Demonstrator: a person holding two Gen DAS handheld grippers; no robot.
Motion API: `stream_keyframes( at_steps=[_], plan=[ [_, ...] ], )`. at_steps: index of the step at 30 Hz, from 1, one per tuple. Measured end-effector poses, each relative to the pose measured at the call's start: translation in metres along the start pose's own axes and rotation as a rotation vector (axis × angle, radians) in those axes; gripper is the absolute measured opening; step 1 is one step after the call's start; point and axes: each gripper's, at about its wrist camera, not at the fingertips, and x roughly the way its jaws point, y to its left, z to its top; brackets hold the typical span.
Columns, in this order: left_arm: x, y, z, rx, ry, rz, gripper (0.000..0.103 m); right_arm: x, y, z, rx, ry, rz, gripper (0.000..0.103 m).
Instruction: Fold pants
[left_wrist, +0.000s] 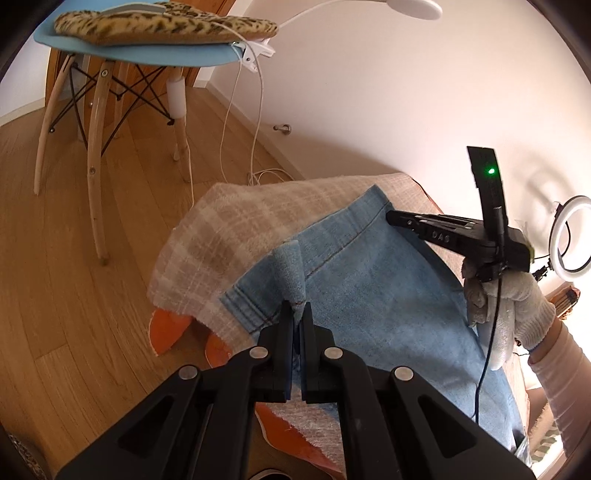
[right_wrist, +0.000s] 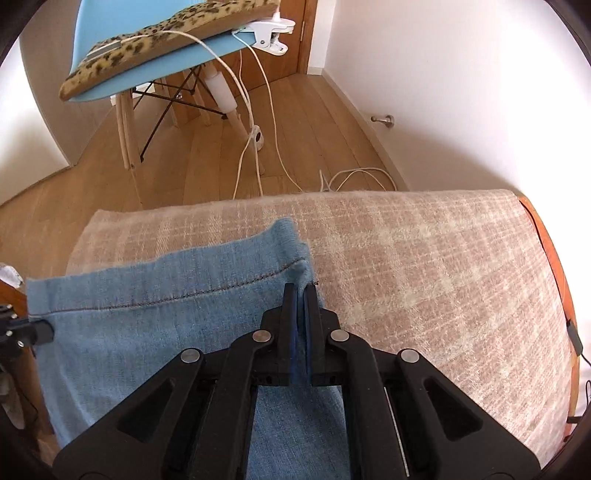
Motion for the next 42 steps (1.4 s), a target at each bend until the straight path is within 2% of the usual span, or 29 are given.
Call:
stream_keyframes(
  at_steps=[4, 9, 11, 12, 13, 14, 15, 16, 18, 20, 22, 24, 26, 28, 30, 33, 37, 42],
  plan=[
    [0.002, -0.003, 0.0, 0.037, 0.006, 0.021, 0.001, -0.019, -0.007, -0.006, 0.0, -0.025, -0.012, 0.004],
    [0.005, -0.01, 0.005, 0.098, 0.068, 0.056, 0.005, -0.052, -0.009, -0.019, 0.03, -0.07, 0.001, 0.004],
    [0.006, -0.013, 0.008, 0.109, 0.092, 0.082, 0.011, -0.068, -0.01, -0.027, 0.031, -0.083, 0.004, 0.004],
    [0.007, -0.014, 0.01, 0.111, 0.096, 0.107, 0.023, -0.075, -0.011, -0.031, 0.029, -0.089, -0.006, 0.004],
    [0.007, -0.013, 0.01, 0.114, 0.098, 0.136, 0.041, -0.086, -0.012, -0.038, 0.031, -0.099, -0.013, 0.004],
    [0.009, -0.013, 0.011, 0.118, 0.099, 0.169, 0.051, -0.093, -0.013, -0.042, 0.035, -0.102, -0.016, 0.004],
    [0.011, -0.012, 0.011, 0.12, 0.104, 0.188, 0.068, -0.103, -0.015, -0.046, 0.046, -0.108, -0.019, 0.004],
    [0.012, -0.011, 0.011, 0.11, 0.109, 0.199, 0.072, -0.116, -0.018, -0.053, 0.059, -0.117, -0.016, 0.004],
    [0.01, -0.01, 0.011, 0.099, 0.116, 0.191, 0.072, -0.14, -0.026, -0.068, 0.085, -0.134, -0.026, 0.004],
    [0.005, -0.013, 0.01, 0.116, 0.104, 0.215, 0.072, -0.165, -0.033, -0.084, 0.121, -0.145, -0.029, 0.005],
    [0.0, -0.016, 0.008, 0.14, 0.103, 0.217, 0.072, -0.195, -0.04, -0.106, 0.152, -0.152, -0.04, 0.016],
    [-0.006, -0.019, 0.008, 0.161, 0.102, 0.225, 0.072, -0.222, -0.043, -0.128, 0.184, -0.171, -0.076, 0.052],
    [-0.014, -0.024, 0.01, 0.176, 0.099, 0.219, 0.072, -0.254, -0.046, -0.157, 0.228, -0.201, -0.107, 0.06],
    [-0.023, -0.032, 0.012, 0.204, 0.087, 0.204, 0.071, -0.278, -0.049, -0.186, 0.278, -0.205, -0.139, 0.061],
    [-0.032, -0.046, 0.016, 0.25, 0.076, 0.179, 0.072, -0.299, -0.052, -0.216, 0.341, -0.207, -0.177, 0.07],
    [-0.04, -0.075, 0.02, 0.336, 0.072, 0.117, 0.072, -0.328, -0.055, -0.269, 0.46, -0.21, -0.227, 0.078],
    [-0.045, -0.12, 0.026, 0.438, 0.107, 0.02, 0.072, -0.354, -0.057, -0.335, 0.587, -0.183, -0.286, 0.079],
    [-0.052, -0.198, 0.028, 0.608, 0.155, -0.105, 0.072, -0.385, -0.057, -0.413, 0.706, -0.145, -0.385, 0.079]
  ],
)
